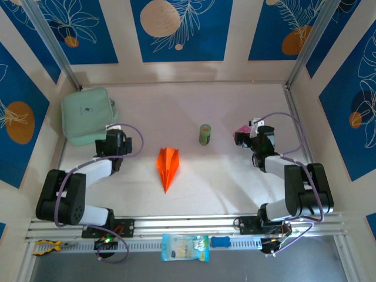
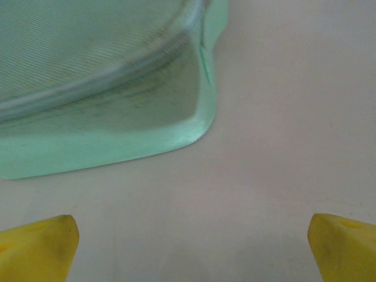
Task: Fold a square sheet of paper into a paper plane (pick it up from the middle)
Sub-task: Reset both arms
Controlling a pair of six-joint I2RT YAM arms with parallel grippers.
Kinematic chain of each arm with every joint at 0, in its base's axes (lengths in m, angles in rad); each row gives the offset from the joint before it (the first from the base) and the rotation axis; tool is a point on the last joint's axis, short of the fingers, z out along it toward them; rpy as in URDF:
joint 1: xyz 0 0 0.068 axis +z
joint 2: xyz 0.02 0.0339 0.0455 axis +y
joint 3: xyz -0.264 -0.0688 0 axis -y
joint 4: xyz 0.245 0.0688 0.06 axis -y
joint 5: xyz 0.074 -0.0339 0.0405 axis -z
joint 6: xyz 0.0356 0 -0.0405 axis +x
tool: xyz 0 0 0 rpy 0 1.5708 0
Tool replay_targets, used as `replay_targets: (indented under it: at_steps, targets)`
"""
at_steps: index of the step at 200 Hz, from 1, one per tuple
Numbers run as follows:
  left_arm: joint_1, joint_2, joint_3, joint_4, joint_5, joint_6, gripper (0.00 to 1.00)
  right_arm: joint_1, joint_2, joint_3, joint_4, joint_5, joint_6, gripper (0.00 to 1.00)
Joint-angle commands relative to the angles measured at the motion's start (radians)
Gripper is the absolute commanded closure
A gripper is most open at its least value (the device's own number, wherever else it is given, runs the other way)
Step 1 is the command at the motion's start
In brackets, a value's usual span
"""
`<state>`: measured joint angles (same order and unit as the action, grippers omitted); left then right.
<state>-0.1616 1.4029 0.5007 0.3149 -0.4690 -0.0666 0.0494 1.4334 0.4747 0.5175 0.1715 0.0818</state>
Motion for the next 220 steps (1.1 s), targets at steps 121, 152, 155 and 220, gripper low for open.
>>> replay_targets:
  at_steps: [121,152,155,220]
  targets:
    - [0.079,0.160,-0.156,0.680,0.243,0.070,0.00,-0.008,0.089,-0.087,0.342,0.158,0.065,0.01]
    - [0.079,0.161,-0.153,0.679,0.251,0.074,0.00,0.000,0.090,-0.085,0.345,0.166,0.058,0.01]
    - [0.078,0.161,-0.153,0.678,0.251,0.073,0.00,-0.001,0.090,-0.085,0.345,0.165,0.058,0.01]
    - [0.087,0.160,-0.156,0.680,0.280,0.072,0.00,-0.005,0.091,-0.084,0.341,0.143,0.054,0.01]
